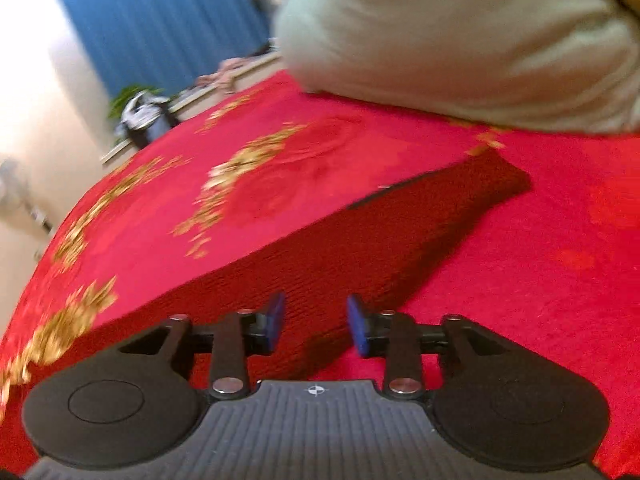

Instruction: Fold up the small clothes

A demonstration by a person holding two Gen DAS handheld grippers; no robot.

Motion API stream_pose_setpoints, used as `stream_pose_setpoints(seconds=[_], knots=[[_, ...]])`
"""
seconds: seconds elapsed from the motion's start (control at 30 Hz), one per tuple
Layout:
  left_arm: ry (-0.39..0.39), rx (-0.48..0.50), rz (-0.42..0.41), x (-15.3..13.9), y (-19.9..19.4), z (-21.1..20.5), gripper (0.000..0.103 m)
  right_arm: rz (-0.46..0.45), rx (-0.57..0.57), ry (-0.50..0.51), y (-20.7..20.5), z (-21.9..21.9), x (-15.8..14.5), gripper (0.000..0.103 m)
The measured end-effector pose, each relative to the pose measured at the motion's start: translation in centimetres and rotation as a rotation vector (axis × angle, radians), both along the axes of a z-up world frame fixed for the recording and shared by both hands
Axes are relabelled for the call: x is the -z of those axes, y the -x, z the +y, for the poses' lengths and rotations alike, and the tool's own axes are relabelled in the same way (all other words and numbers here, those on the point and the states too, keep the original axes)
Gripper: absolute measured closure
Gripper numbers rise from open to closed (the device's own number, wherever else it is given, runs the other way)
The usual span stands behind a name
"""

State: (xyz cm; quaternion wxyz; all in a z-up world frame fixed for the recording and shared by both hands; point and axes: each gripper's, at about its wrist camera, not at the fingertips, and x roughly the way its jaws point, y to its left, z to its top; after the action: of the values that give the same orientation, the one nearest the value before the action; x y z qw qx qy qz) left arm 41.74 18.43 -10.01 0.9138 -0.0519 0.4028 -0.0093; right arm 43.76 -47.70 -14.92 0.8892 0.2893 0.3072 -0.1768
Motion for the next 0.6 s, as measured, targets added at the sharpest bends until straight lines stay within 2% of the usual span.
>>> stream_pose_setpoints(seconds=[0.23,0.37,0.47,0.53,0.6], knots=[[-0.01,0.015,0.004,0.3,-0.3,-0.3,0.031,0.038,0.124,-0.109,-1.6,-5.5,3.8,0.06],[-0.009,0.021,0.004,0.5,-0.5,-0.4,0.031,0.028,0.14,-0.103,-2.7,-6.3,4.4,0.061],[-0.002,0.015,0.005,0.5,-0.7,-0.2,0.031,0.052,0.181,-0.086,-3.2,-6.4,4.3,0.072],[0.006,0.009,0.006,0.5,-0.7,0.0,0.031,0.07,0.201,-0.047,-3.4,-6.0,3.8,0.084],[0.007,0.006,0.002,0.4,-0.6,0.2,0.031,0.071,0.198,0.024,-3.7,-5.1,2.9,0.087]])
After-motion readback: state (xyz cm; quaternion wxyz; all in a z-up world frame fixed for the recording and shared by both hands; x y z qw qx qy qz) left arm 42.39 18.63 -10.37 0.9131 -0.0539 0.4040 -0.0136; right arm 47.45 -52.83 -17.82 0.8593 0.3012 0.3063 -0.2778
